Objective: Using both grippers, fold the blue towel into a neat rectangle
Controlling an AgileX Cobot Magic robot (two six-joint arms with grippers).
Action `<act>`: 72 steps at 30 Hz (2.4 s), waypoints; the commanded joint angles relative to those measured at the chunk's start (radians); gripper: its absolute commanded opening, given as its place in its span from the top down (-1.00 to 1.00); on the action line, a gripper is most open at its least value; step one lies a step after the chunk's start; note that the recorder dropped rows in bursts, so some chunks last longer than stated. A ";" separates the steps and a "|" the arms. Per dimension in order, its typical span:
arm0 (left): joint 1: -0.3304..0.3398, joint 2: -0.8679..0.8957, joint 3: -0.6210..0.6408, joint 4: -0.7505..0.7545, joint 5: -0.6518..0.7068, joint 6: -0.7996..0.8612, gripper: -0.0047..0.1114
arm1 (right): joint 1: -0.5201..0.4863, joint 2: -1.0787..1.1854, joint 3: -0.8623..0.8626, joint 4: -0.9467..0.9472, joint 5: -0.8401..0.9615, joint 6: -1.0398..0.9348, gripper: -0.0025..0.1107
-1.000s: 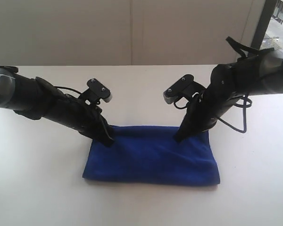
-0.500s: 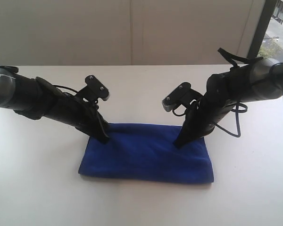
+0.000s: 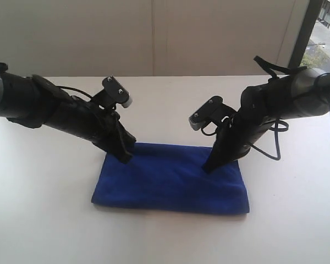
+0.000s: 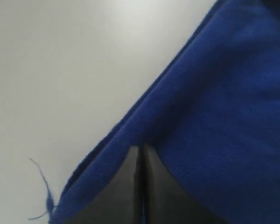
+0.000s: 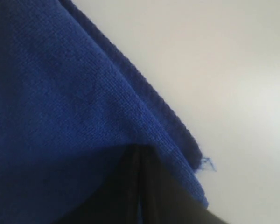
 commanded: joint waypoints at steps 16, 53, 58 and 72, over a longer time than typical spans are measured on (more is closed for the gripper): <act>0.002 0.081 -0.003 -0.009 -0.234 0.042 0.92 | -0.006 0.008 0.002 0.000 0.014 0.004 0.96; 0.002 0.066 -0.001 -0.016 0.252 -0.071 0.92 | -0.047 -0.050 -0.033 -0.024 0.006 0.051 0.96; 0.002 0.070 -0.001 -0.016 0.293 -0.113 0.92 | -0.047 -0.050 -0.039 -0.024 -0.005 0.057 0.96; 0.002 -0.026 -0.001 0.028 0.266 -0.211 0.92 | -0.047 -0.151 -0.039 0.045 0.219 0.060 0.96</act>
